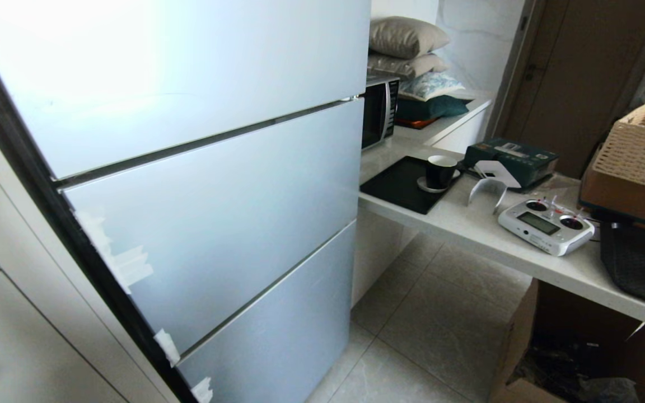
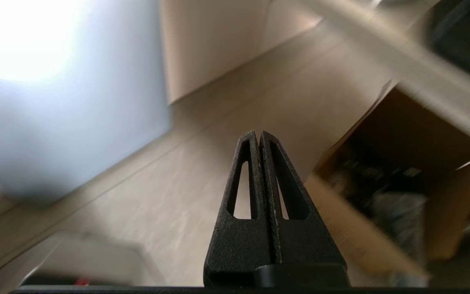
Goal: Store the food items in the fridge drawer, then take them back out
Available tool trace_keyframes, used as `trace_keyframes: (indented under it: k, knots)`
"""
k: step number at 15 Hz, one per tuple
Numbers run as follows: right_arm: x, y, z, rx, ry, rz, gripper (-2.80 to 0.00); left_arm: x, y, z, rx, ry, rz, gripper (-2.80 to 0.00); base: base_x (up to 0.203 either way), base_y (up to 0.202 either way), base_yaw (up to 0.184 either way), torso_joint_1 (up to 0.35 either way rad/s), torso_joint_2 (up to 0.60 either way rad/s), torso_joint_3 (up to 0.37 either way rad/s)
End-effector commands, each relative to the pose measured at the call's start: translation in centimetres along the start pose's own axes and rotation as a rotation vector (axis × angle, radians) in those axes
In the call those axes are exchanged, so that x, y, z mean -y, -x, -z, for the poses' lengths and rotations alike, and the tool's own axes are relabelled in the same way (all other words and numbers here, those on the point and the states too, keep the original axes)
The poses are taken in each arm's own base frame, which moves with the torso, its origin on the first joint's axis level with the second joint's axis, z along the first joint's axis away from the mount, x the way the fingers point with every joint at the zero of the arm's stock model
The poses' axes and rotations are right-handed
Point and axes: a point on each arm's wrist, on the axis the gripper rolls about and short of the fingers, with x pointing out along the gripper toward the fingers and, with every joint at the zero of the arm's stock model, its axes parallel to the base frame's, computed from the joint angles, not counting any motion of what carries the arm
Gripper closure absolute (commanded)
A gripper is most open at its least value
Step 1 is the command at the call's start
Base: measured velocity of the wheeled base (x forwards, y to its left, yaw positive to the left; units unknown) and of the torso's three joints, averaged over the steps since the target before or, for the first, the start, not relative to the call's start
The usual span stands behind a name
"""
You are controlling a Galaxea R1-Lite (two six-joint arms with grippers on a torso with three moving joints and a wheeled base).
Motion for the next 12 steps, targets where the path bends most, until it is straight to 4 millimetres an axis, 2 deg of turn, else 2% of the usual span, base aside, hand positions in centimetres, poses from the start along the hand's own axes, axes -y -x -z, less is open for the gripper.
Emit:
trace_keyframes:
  k: [1, 3, 12]
  knots:
    - [-0.15, 0.98, 0.38, 0.132, 0.02, 0.028, 0.0, 0.0, 0.0, 0.01, 0.0, 0.0, 0.0, 0.0, 0.0, 0.0, 0.0, 0.0, 0.0, 0.0]
    - [-0.22, 1.43, 0.59, 0.196, 0.039, 0.034, 0.0, 0.0, 0.0, 0.0, 0.0, -0.001, 0.0, 0.0, 0.0, 0.0, 0.0, 0.0, 0.0, 0.0]
    - [-0.14, 1.38, 0.6, 0.182, -0.024, 0.061, 0.0, 0.0, 0.0, -0.01, 0.001, -0.001, 0.0, 0.0, 0.0, 0.0, 0.0, 0.0, 0.0, 0.0]
